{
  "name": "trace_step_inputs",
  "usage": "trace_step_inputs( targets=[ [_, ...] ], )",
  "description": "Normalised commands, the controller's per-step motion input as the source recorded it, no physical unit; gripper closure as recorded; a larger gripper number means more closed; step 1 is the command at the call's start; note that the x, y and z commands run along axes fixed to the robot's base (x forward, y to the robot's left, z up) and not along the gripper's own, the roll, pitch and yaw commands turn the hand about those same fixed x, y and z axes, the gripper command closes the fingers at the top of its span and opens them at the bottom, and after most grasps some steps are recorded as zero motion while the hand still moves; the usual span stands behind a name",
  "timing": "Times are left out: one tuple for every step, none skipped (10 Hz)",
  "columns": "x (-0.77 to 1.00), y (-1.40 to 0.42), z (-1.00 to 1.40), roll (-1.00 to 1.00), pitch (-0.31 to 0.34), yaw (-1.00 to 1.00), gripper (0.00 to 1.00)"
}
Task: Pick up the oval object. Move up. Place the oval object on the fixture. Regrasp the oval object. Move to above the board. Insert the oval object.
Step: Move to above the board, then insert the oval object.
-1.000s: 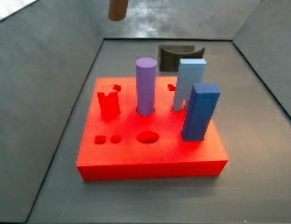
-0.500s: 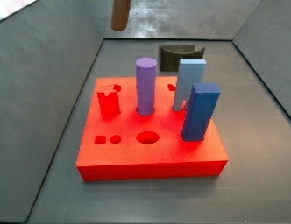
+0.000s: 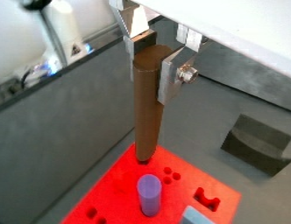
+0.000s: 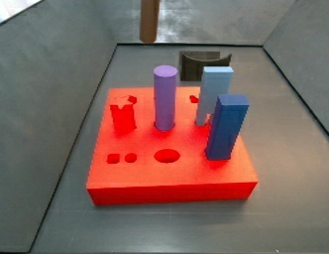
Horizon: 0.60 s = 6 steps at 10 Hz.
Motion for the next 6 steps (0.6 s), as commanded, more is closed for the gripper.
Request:
trace_step_inputs(
  targets=[
    [-0.05,0.01,0.0,-0.03,-0.212,0.24,1.0],
    [0.0,-0.01,-0.13,-0.03,-0.051,-1.0,1.0],
    [0.0,-0.01,-0.13,-0.03,-0.06,-1.0,1.0],
    [0.0,-0.01,-0.13,-0.03,-0.056,-1.0,1.0],
    [0.0,-0.01,-0.13,-0.03,-0.056,-1.0,1.0],
    [0.0,-0.02,-0.14,-0.03,-0.063,-1.0,1.0]
  ],
)
